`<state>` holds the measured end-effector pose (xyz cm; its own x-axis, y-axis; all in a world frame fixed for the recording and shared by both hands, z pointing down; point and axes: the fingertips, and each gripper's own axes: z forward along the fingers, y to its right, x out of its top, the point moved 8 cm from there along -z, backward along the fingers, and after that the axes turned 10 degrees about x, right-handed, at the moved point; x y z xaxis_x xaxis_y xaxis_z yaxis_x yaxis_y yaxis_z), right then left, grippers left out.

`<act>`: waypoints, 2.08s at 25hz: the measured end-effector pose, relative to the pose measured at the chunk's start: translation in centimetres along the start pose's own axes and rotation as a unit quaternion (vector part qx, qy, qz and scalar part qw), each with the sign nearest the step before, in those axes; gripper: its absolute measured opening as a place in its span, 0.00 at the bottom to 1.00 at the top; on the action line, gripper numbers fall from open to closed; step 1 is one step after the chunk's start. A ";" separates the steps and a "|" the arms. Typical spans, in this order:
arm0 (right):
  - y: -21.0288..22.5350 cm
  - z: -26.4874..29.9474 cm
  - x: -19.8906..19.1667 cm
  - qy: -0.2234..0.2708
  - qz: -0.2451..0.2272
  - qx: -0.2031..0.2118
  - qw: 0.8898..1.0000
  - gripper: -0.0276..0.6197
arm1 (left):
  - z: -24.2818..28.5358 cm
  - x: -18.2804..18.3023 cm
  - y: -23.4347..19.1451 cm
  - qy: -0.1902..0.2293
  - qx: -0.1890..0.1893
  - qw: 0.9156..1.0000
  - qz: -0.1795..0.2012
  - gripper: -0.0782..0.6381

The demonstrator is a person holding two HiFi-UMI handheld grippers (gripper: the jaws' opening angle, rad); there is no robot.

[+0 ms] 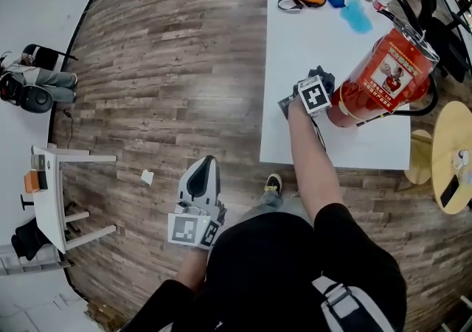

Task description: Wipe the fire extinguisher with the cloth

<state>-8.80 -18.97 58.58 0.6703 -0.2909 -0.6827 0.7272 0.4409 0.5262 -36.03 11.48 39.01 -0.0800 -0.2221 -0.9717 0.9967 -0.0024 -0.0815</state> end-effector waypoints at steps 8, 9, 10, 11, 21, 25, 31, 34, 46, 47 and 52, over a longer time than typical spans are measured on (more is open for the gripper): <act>5.4 -7.3 -1.3 -0.038 -0.031 0.086 0.995 0.17 | 3.0 0.7 2.5 0.023 -0.074 0.997 -0.006 0.15; 6.3 -8.1 -1.2 -0.045 -0.032 0.096 0.994 0.17 | 3.4 1.0 3.0 0.027 -0.085 0.996 -0.004 0.15; 7.3 -8.9 -1.0 -0.050 -0.032 0.104 0.993 0.17 | 3.8 1.2 3.4 0.032 -0.097 0.995 -0.003 0.15; 8.2 -9.6 -0.8 -0.054 -0.036 0.108 0.992 0.17 | 4.1 1.4 3.9 0.035 -0.107 0.994 -0.003 0.15; 14.1 -14.4 6.7 0.061 -0.196 0.132 0.970 0.16 | 5.6 1.4 5.5 0.042 -0.169 0.985 -0.007 0.15; 9.1 -20.1 13.0 0.171 -0.329 0.227 0.901 0.16 | 6.1 1.1 6.2 0.042 -0.189 0.981 -0.010 0.15; 1.5 -26.8 21.7 0.213 -0.361 0.297 0.858 0.17 | 6.3 1.7 7.6 0.055 -0.207 0.977 -0.015 0.15; 1.8 -26.5 21.0 0.140 -0.364 0.300 0.870 0.17 | 6.2 1.5 7.8 0.052 -0.208 0.977 -0.019 0.15; -2.8 -27.5 20.7 0.185 -0.347 0.341 0.854 0.17 | 5.8 1.4 7.4 0.055 -0.196 0.979 -0.023 0.15; -3.6 -28.2 21.7 0.198 -0.331 0.346 0.855 0.17 | 5.7 1.5 7.2 0.056 -0.195 0.979 -0.024 0.15; -2.0 -28.6 24.5 0.215 -0.309 0.326 0.867 0.17 | 5.4 1.5 6.3 0.062 -0.182 0.981 -0.030 0.15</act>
<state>1.96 -2.64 26.29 0.1075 0.1046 -0.9887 0.9506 -0.3020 0.0714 -29.81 5.90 38.18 -0.1623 -0.1128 -0.9803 0.9205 0.3406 -0.1916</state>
